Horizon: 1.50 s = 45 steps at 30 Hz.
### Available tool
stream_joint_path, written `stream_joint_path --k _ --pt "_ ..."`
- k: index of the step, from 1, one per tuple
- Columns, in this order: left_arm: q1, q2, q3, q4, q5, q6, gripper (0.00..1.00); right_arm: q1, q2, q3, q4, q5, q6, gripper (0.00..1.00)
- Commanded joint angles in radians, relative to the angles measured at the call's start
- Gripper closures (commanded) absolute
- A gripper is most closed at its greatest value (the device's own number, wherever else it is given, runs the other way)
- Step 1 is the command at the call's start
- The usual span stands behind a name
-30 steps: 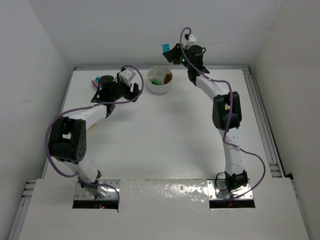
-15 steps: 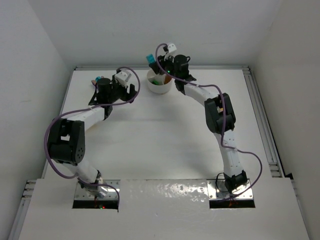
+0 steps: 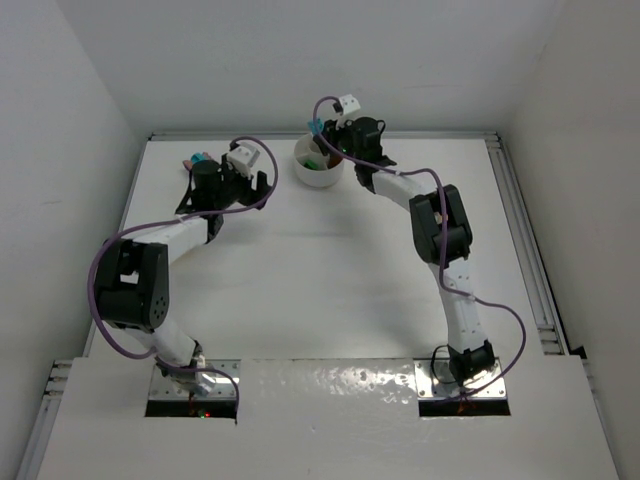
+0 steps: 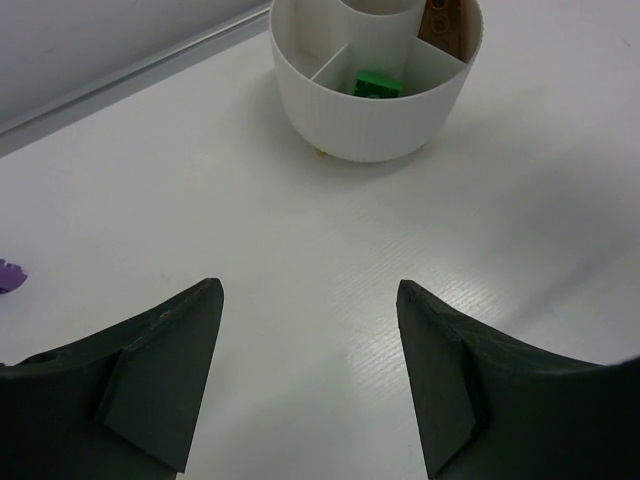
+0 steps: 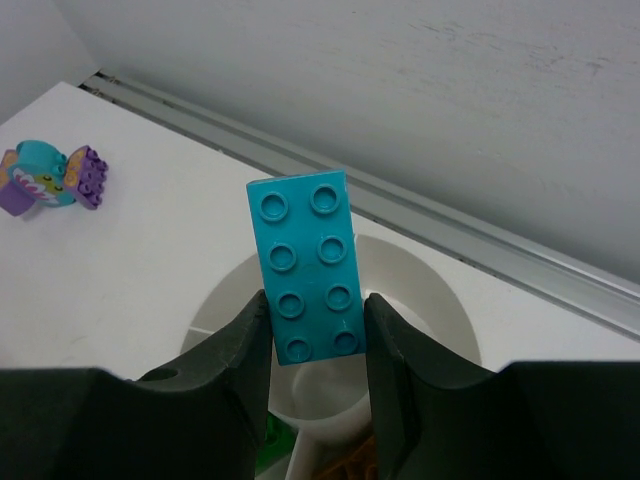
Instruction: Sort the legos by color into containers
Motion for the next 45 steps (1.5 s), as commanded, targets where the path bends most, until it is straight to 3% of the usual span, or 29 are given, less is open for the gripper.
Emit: stream_joint_path --k 1,9,14,29,35,45 --pt "0.017 -0.02 0.008 0.046 -0.007 -0.016 0.32 0.005 0.035 0.069 0.01 0.008 -0.02 1.0" --pt "0.023 0.0 0.027 0.049 -0.015 -0.016 0.32 0.006 0.034 0.043 0.036 0.017 0.004 1.0" --pt "0.024 0.01 0.036 0.049 -0.018 -0.012 0.32 0.006 0.009 0.025 0.073 -0.017 0.009 0.81" --pt "0.024 0.013 0.042 0.058 -0.018 -0.003 0.32 0.006 -0.055 -0.052 0.133 -0.02 -0.005 0.66" --pt "0.026 0.006 0.036 0.062 -0.021 -0.002 0.31 0.006 -0.071 -0.055 0.142 -0.028 -0.014 0.55" --pt "0.024 -0.002 0.03 0.076 -0.016 0.001 0.31 0.006 -0.088 -0.07 0.145 -0.029 -0.019 0.53"
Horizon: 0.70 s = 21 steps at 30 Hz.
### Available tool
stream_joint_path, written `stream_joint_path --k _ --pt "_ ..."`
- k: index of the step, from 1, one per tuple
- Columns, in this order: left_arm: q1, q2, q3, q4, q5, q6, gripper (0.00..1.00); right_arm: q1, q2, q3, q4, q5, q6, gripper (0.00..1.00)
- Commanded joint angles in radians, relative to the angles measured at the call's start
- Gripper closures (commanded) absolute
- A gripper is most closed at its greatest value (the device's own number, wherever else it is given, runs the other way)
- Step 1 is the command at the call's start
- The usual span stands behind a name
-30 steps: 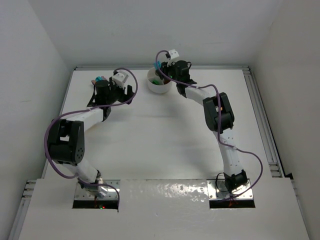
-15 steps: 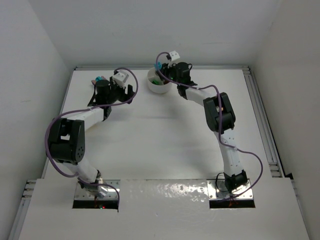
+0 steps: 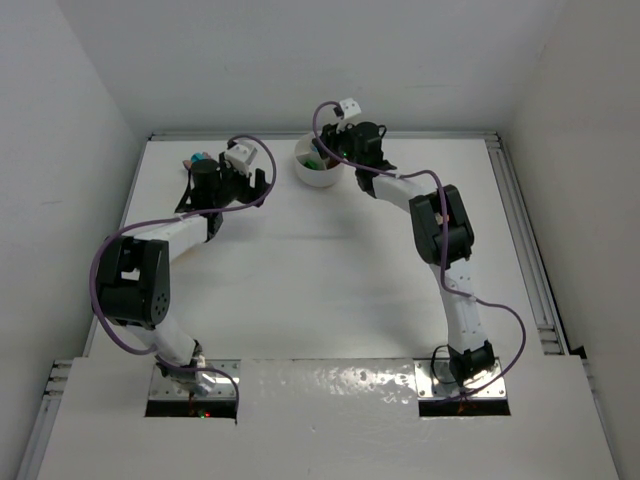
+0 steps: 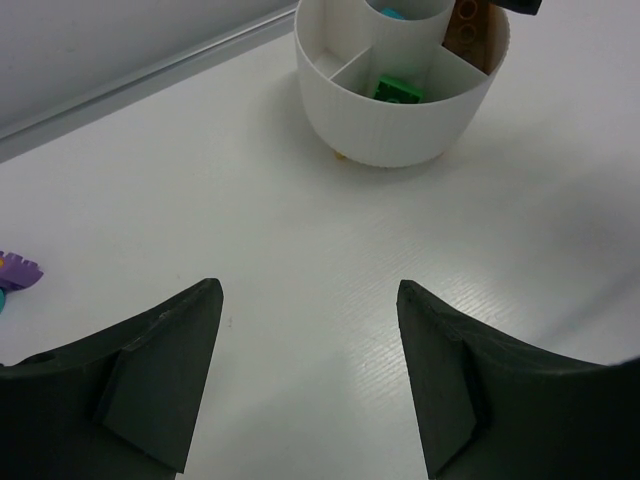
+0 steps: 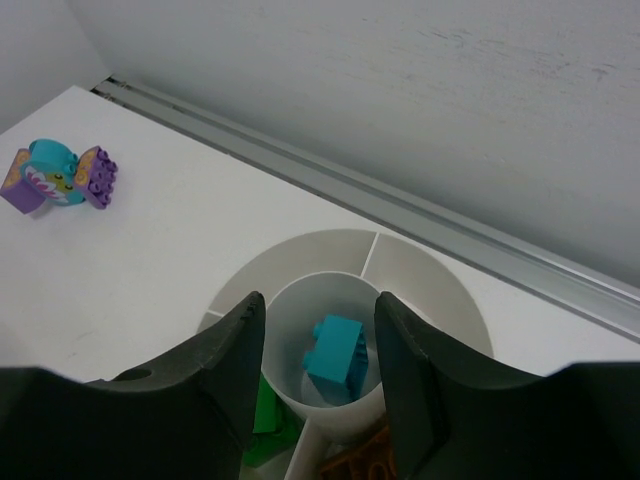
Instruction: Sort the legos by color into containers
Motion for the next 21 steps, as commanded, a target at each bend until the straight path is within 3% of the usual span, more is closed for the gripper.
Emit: stream_joint_path --k 1,7,10,11,15,18,21 --pt "0.013 -0.023 0.018 0.056 0.004 0.01 0.31 0.004 -0.082 -0.012 0.063 -0.021 -0.014 0.52" --pt "0.015 -0.029 0.026 0.058 -0.002 -0.001 0.31 0.003 -0.172 0.016 0.007 -0.027 0.018 0.49" --pt "0.015 -0.042 0.035 0.056 -0.021 -0.004 0.31 -0.013 -0.301 0.066 -0.22 -0.025 0.022 0.41" --pt "0.015 -0.048 0.037 0.058 -0.028 -0.004 0.31 -0.02 -0.368 0.078 -0.384 -0.021 0.021 0.38" --pt "0.015 -0.065 0.032 0.062 -0.028 -0.015 0.3 -0.088 -0.525 0.039 -0.786 0.158 0.058 0.17" --pt "0.015 -0.075 0.026 0.061 -0.021 -0.029 0.29 -0.148 -0.609 -0.067 -1.065 0.299 0.113 0.15" --pt "0.015 -0.076 0.026 0.047 -0.004 -0.036 0.29 -0.215 -0.616 -0.147 -1.308 0.405 0.256 0.31"
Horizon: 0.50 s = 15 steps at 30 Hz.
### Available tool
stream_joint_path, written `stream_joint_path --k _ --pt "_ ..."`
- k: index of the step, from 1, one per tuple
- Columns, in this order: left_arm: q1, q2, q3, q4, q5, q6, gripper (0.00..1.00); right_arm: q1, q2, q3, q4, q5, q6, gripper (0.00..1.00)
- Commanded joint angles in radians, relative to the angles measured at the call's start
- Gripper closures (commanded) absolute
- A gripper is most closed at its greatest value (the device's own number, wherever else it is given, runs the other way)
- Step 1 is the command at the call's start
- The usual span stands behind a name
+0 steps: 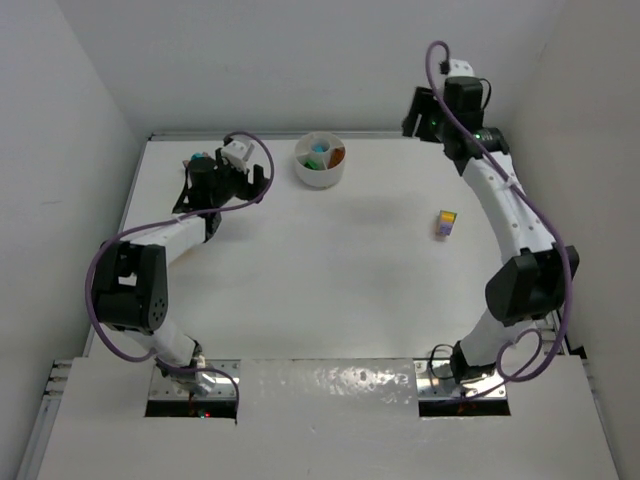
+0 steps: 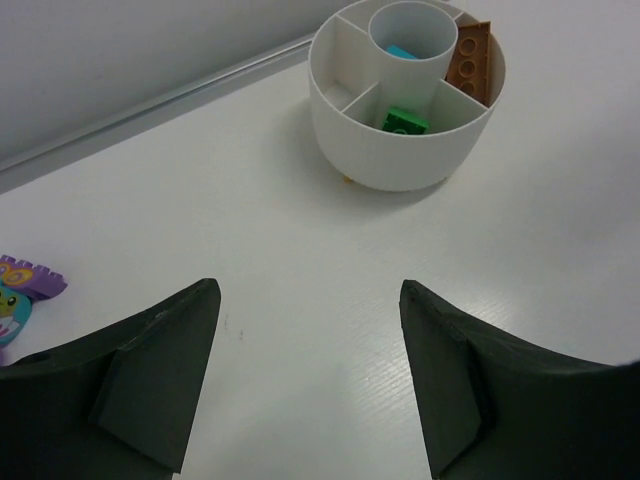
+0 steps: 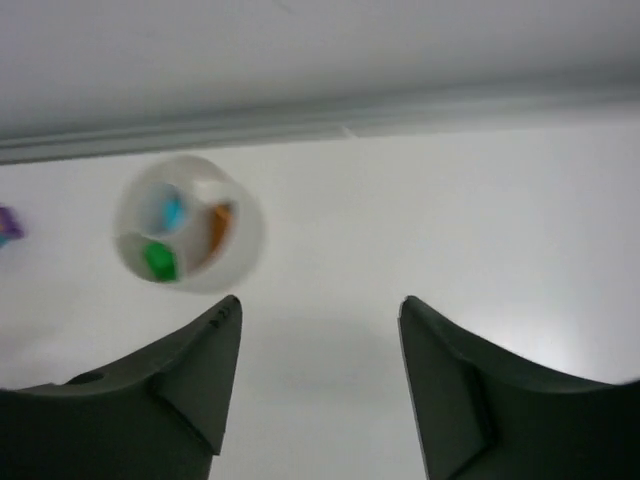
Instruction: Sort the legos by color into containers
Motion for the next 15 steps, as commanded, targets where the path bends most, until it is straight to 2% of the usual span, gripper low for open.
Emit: stream_joint_path --k 1,3,4,5,8,15 --pt "0.015 -0.044 0.025 0.029 0.021 -0.026 0.29 -0.082 0.066 -0.123 -0.469 0.204 0.172 0.4" --pt "0.015 -0.041 0.025 0.028 0.037 -0.029 0.29 -0.116 0.064 -0.181 -0.523 0.241 0.232 0.33" --pt "0.015 -0.043 0.025 0.029 0.04 -0.032 0.29 -0.137 0.055 -0.245 -0.517 0.283 0.248 0.1" --pt "0.015 -0.041 0.022 0.035 0.044 -0.036 0.29 -0.146 0.049 -0.273 -0.485 0.294 0.258 0.01" --pt "0.015 -0.049 0.014 0.04 0.046 -0.037 0.29 -0.165 0.049 -0.339 -0.396 0.295 0.243 0.01" --pt "0.015 -0.083 -0.019 0.042 0.023 -0.037 0.29 -0.168 0.199 -0.278 -0.366 0.31 0.154 0.01"
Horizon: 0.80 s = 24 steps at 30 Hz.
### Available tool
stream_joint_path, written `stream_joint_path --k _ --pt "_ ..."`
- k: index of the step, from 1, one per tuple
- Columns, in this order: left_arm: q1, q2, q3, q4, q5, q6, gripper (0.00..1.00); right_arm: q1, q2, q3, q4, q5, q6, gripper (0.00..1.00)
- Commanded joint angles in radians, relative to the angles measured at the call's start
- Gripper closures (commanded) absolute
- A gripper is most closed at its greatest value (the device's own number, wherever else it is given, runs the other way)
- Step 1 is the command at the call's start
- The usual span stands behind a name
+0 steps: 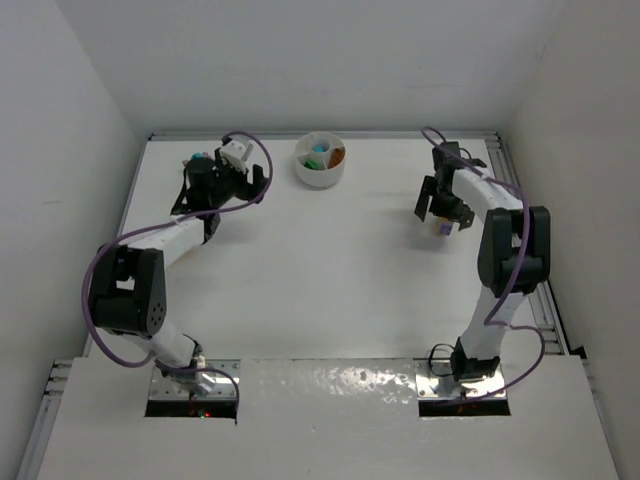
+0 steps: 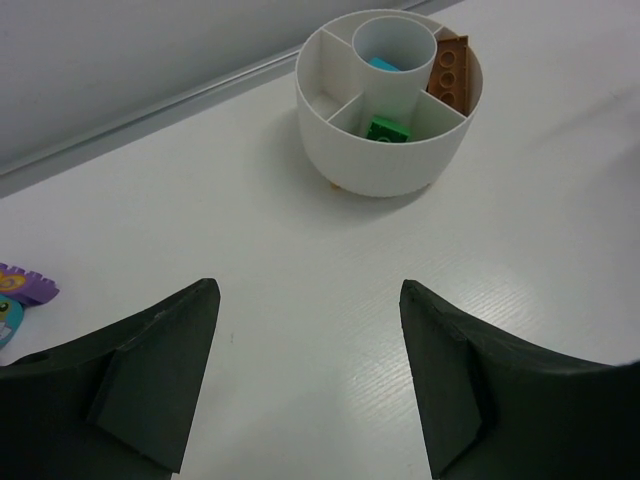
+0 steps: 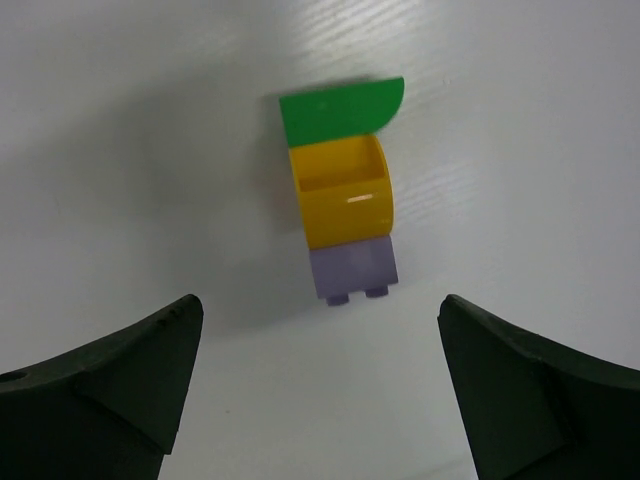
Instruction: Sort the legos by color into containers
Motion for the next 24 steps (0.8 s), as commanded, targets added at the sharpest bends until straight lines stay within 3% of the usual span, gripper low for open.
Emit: stream_joint_path --k 1,5,9,14,22,24 --pt "0.015 -0.063 -0.013 0.042 0.0 -0.016 0.29 0.0 0.037 0.059 0.054 0.039 -0.04 0.01" --pt "0.015 -0.076 -0.016 0.039 -0.003 -0.012 0.29 -0.028 0.097 0.059 0.077 0.046 -0.033 0.04" --pt "0.015 -0.08 -0.016 0.039 -0.006 -0.012 0.29 -0.04 0.116 0.051 0.127 0.017 -0.057 0.15" --pt "0.015 -0.077 -0.015 0.039 -0.003 -0.015 0.29 -0.04 0.139 0.064 0.166 -0.002 -0.097 0.22" --pt "0.015 -0.087 -0.012 0.041 -0.008 -0.008 0.29 -0.04 0.134 0.028 0.158 -0.023 -0.106 0.44" --pt "0.015 -0.087 -0.012 0.041 -0.002 -0.007 0.29 -0.04 0.13 0.021 0.157 -0.03 -0.108 0.54"
